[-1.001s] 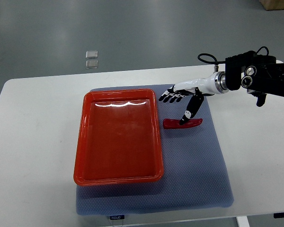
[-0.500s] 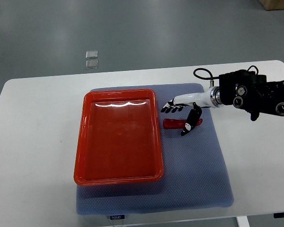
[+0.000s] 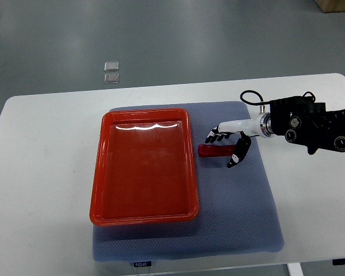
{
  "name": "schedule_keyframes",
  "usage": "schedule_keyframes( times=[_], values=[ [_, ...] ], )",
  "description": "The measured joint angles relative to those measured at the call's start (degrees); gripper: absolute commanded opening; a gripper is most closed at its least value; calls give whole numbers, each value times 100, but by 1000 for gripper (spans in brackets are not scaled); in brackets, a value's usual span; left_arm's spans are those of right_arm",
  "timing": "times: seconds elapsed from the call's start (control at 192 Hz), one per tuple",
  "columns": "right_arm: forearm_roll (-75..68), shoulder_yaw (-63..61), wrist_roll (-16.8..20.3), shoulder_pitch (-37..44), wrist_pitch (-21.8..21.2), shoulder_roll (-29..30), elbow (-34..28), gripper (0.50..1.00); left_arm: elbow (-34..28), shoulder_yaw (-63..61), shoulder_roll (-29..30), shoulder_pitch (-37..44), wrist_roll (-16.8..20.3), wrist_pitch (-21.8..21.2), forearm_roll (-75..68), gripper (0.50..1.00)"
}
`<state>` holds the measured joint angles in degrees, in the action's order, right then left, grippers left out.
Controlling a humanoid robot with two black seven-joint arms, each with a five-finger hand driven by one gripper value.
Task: Place red pepper on red tray
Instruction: 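Close the right hand fingers around the red pepper on the mat, then lift the pepper with the right hand and carry it over the tray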
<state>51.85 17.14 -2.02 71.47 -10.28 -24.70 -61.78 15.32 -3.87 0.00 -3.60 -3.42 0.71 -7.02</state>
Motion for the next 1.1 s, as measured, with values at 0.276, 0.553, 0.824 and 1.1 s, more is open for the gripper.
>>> schedule_keyframes(
  times=[0.276, 0.553, 0.824, 1.1],
  values=[
    [1, 0, 0, -27, 103, 41, 24, 682, -3, 0, 0, 0, 0, -1, 0, 1000],
    [14, 0, 0, -45, 103, 87, 36, 545, -13, 0, 0, 0, 4, -2, 0, 1000],
    [43, 0, -17, -23, 103, 51, 77, 507, -21, 0, 0, 0, 1, -2, 0, 1000],
    [-25, -68, -17, 384, 38, -157, -3, 507, -21, 0, 0, 0, 0, -1, 0, 1000]
  ],
)
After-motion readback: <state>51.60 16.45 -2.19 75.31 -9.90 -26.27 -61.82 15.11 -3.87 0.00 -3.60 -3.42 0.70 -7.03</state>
